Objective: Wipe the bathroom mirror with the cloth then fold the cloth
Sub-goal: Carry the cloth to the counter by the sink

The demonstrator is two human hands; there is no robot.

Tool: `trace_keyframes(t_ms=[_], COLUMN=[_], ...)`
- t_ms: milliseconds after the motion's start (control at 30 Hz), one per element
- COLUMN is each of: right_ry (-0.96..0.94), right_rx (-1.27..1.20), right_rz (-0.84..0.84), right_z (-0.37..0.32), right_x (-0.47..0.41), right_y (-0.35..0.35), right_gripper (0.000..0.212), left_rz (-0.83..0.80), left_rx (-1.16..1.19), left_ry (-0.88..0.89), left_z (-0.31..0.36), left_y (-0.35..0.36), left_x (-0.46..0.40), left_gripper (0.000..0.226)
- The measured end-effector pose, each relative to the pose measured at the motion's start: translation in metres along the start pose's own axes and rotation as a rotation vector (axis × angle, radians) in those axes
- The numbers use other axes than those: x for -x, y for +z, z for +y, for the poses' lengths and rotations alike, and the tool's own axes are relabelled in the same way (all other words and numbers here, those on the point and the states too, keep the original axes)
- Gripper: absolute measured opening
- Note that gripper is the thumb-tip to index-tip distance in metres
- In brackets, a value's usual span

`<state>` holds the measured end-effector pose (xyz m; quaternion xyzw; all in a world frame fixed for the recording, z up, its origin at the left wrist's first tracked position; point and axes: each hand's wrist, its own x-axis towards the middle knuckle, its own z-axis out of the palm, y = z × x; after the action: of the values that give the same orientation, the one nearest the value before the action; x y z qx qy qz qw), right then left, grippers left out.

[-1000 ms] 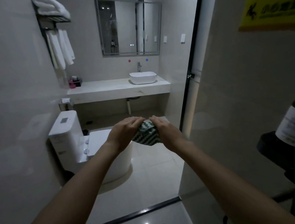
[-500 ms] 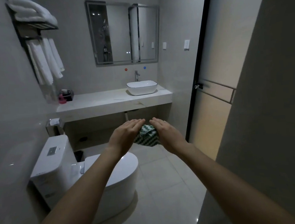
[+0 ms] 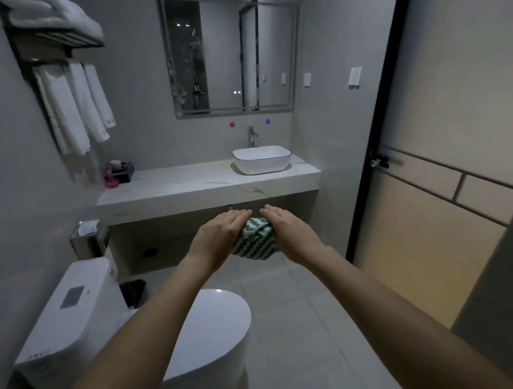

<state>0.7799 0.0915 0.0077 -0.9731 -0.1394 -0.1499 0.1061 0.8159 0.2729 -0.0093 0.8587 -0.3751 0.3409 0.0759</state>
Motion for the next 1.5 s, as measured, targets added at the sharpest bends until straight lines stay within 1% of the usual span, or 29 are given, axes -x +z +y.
trace_keyframes(t_ms=[67, 200, 267, 500, 633, 800, 900, 1067, 1167, 1300, 1433, 1500], right_ry=[-0.008, -0.018, -0.019, 0.002, 0.011, 0.039, 0.025, 0.052, 0.051, 0.05, 0.043, 0.021], right_rx=[-0.019, -0.029, -0.034, -0.074, -0.048, -0.034, -0.031, -0.066, -0.064, -0.077, -0.094, -0.102], right_rz=[0.016, 0.022, 0.02, -0.02, -0.033, -0.013, -0.029, -0.013, -0.011, -0.042, -0.077, -0.094], right_z=[0.015, 0.045, 0.06, 0.104, 0.132, 0.17, 0.19, 0.226, 0.245, 0.274, 0.302, 0.317], right_x=[-0.032, -0.093, -0.118, -0.183, -0.228, -0.298, -0.344, -0.426, -0.46, -0.509, -0.561, -0.59], right_y=[0.005, 0.012, 0.017, 0.052, 0.079, 0.112, 0.13, 0.142, 0.148, 0.166, 0.191, 0.201], right_gripper=[0.054, 0.059, 0.058, 0.053, 0.055, 0.057, 0.057, 0.056, 0.057, 0.062, 0.059, 0.064], left_rz=[-0.007, -0.002, -0.006, -0.039, -0.04, -0.012, -0.034, -0.029, -0.066, -0.074, -0.134, -0.145], left_rx=[-0.012, -0.033, -0.035, -0.012, -0.014, -0.009, -0.009, 0.009, 0.019, 0.024, 0.045, 0.024], left_ry=[0.006, 0.015, 0.009, -0.003, 0.002, -0.002, -0.023, -0.006, -0.036, -0.079, -0.15, -0.163], left_z=[-0.022, -0.06, -0.074, -0.124, -0.154, -0.202, -0.233, -0.293, -0.314, -0.342, -0.374, -0.393], left_y=[0.014, 0.039, 0.057, 0.129, 0.171, 0.229, 0.26, 0.306, 0.328, 0.37, 0.409, 0.431], left_x=[-0.024, -0.07, -0.088, -0.128, -0.152, -0.194, -0.217, -0.275, -0.299, -0.324, -0.352, -0.366], left_gripper=[0.074, 0.066, 0.065, 0.066, 0.063, 0.059, 0.057, 0.054, 0.054, 0.053, 0.05, 0.052])
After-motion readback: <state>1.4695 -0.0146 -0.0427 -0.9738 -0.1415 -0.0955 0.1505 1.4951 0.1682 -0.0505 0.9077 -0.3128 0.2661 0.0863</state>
